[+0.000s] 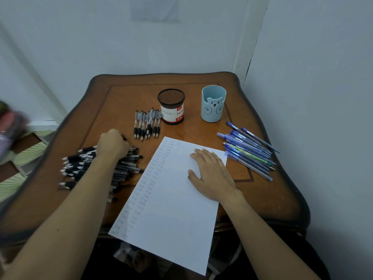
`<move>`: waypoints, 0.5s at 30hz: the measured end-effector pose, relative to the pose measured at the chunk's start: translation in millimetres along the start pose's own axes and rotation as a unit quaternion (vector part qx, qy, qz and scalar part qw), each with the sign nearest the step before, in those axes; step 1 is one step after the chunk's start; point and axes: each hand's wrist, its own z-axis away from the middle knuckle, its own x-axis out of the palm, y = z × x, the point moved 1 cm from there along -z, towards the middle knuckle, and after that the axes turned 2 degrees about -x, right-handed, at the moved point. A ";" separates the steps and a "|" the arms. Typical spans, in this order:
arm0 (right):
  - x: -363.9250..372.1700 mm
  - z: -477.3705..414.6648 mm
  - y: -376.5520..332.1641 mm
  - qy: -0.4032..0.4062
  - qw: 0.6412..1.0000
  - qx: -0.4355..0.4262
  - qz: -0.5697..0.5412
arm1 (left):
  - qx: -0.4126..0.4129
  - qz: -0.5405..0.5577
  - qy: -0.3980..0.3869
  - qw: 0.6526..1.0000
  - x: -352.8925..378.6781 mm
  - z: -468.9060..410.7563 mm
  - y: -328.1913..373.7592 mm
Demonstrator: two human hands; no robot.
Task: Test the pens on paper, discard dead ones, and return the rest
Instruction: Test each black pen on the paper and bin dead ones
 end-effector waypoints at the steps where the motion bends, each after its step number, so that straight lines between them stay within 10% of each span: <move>1: -0.3 0.4 0.0 0.000 1.000 0.000 -0.001 | 0.003 0.002 0.002 1.000 0.3 0.3 0.5; 15: -1.7 0.6 -0.9 -0.004 1.000 0.007 -0.004 | 0.080 0.025 0.089 0.993 7.1 6.0 1.9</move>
